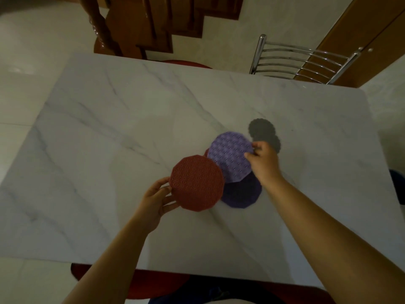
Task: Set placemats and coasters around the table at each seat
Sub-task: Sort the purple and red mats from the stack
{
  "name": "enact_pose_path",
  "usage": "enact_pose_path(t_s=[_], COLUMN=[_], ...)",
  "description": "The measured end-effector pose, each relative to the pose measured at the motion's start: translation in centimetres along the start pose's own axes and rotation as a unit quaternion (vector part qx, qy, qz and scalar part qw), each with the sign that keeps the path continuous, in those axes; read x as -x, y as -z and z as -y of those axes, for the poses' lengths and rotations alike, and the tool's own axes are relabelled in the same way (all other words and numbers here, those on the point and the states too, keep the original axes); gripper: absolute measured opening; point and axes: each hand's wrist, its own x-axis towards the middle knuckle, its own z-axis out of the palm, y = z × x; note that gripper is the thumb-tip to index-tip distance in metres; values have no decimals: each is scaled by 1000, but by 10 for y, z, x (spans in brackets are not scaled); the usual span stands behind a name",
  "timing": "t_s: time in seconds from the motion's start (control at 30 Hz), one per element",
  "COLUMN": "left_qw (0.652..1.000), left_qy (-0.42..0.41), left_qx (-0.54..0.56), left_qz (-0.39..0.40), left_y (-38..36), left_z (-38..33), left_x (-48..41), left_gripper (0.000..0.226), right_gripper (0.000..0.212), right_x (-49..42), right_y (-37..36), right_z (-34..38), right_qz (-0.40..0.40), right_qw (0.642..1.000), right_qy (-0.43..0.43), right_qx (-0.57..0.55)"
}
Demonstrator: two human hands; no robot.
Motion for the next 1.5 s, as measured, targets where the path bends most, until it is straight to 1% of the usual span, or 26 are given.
enact_pose_path(t_s=[0.1,0.17,0.2,0.27,0.33,0.37,0.43,0.53,0.63,0.77,0.9,1.0,1.1,1.2,1.23,1.3,1.33,1.37,1.4,1.43,1.47,1.5], left_qw=[1000,1000,1000,1000,1000,1000,999,997,996,995,995,994,995,996,997,997,997,998,998,998,999,999], left_qy=[2,5,6,9,9,8,5,-2,-3,1,15,22,21,15,12,5,2,0,-3,-4,-4,-3], left_qx=[3,3,4,6,10,12,23,40,41,36,28,26,13,5,7,14,17,19,20,23,26,31], left_qz=[-3,-3,-3,0,13,22,37,63,81,92,91,101,101,83,79,73,69,64,57,50,43,37], left_y=[0,0,-1,-3,-8,-11,-16,-23,-29,-34,-33,-30,-28,-23,-20,-12,-7,-2,3,8,12,16], left_z=[-1,-1,0,0,0,0,-2,-3,-2,0,3,4,6,9,9,9,9,9,9,10,10,11], left_x=[0,1,1,2,3,4,5,6,7,7,6,5,4,1,0,0,0,0,-1,-1,-1,0], left_gripper=[26,26,26,25,24,24,24,23,24,24,25,26,28,26,27,29,30,30,29,28,28,28], right_gripper=[33,32,31,28,24,23,22,18,23,26,36,39,36,34,34,36,40,47,57,68,80,88], right_x=[0,2,5,16,33,40,51,61,67,73,78,80,80,75,71,59,51,42,34,28,25,23], right_y=[32,46,49,44,32,26,16,7,3,-2,-6,-9,-10,-11,-10,-7,-5,-2,0,1,1,0], right_z=[5,8,10,14,14,13,7,-3,-12,-15,-15,-15,-17,-23,-26,-31,-35,-40,-45,-50,-52,-53], right_qz=[-25,-10,9,73,148,174,187,152,96,76,39,30,35,67,81,86,75,65,64,74,90,108], right_qw=[996,985,976,954,935,935,943,967,989,988,997,998,998,996,995,992,994,996,989,973,955,942], right_qy=[7,-10,-23,-59,-90,-96,-96,-58,-18,-34,-5,5,14,16,5,-44,-62,-62,-54,-48,-49,-57], right_qx=[-82,-174,-217,-286,-308,-294,-259,-198,-112,-130,-73,-56,-52,-50,-57,-78,-54,18,119,213,279,314])
